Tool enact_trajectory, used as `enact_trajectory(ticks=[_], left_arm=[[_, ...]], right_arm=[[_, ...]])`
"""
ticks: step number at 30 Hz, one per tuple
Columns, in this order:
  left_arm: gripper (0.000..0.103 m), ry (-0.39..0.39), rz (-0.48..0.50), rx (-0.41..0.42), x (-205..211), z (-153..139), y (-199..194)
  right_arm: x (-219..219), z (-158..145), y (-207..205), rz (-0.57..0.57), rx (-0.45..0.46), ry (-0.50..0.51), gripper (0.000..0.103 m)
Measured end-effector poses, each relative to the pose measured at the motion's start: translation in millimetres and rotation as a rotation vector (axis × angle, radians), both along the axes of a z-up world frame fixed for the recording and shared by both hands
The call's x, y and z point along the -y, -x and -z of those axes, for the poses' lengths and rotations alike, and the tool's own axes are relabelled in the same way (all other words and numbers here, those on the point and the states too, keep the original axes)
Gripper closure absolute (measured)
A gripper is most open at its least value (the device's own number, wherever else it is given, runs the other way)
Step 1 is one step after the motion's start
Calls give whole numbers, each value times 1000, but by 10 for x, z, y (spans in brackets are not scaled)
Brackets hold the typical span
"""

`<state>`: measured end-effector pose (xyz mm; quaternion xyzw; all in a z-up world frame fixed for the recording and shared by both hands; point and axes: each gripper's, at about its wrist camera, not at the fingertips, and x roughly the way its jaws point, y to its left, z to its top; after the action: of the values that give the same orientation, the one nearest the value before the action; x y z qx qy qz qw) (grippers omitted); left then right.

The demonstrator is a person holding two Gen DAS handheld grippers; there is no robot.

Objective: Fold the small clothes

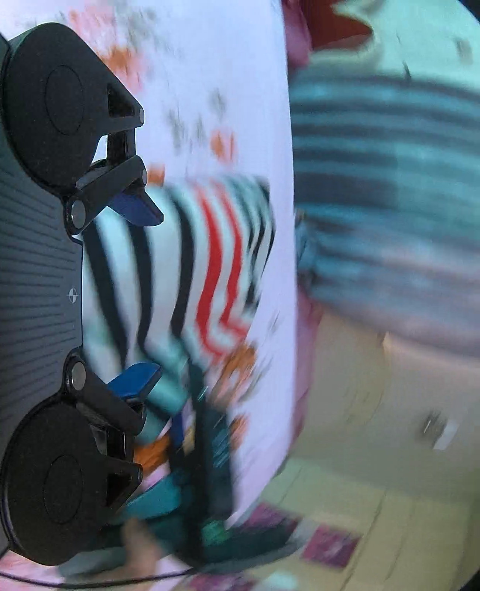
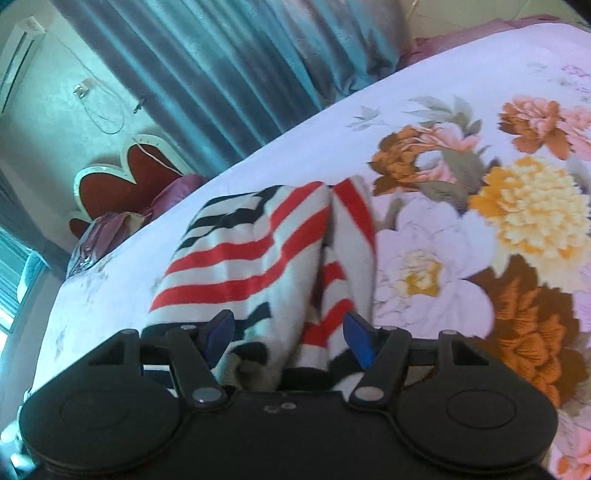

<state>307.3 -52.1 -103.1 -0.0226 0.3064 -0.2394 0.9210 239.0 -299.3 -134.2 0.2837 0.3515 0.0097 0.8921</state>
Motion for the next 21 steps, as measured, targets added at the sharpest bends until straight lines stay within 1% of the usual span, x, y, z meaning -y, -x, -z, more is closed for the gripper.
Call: enact_trajectory(ticks=[1,2,3,5,7,8,10,12,15,17,21], left_arm=[[23,-2,-34,-4,-79,28,-45],[23,-7,-69,-18,-116,49,-128],[23,-6,-96,-35,-167,78,-211],[23,6,-144,-74,-202,171,-373],[23,33,-179,-121,-235,305,-502],[23,42,-194,-135,-226,366,-541],[23,69,-201,-159,-200,483,-629],[23,88,-206,-174,-173,524,-661],[23,83,-194,-170,-76,555,-674],[23,88,-185,-170,-28,555,-701],[23,103,-162,-143,66,433,-688]], right_arm=[[-24,10,-31,-10,-9,6,39],[-39,34,-71,-21,-22,6,43],[-53,73,-123,-30,-40,1,49],[-66,148,-197,-44,-65,-28,51],[-82,208,-233,-47,-79,-38,52],[-91,231,-250,-48,-83,-40,55],[-115,255,-296,-56,-91,-44,62],[-143,254,-343,-70,-95,-49,70],[-176,209,-344,-84,-94,-24,79],[-189,143,-317,-91,-81,4,82],[-173,-147,-173,-81,9,88,83]])
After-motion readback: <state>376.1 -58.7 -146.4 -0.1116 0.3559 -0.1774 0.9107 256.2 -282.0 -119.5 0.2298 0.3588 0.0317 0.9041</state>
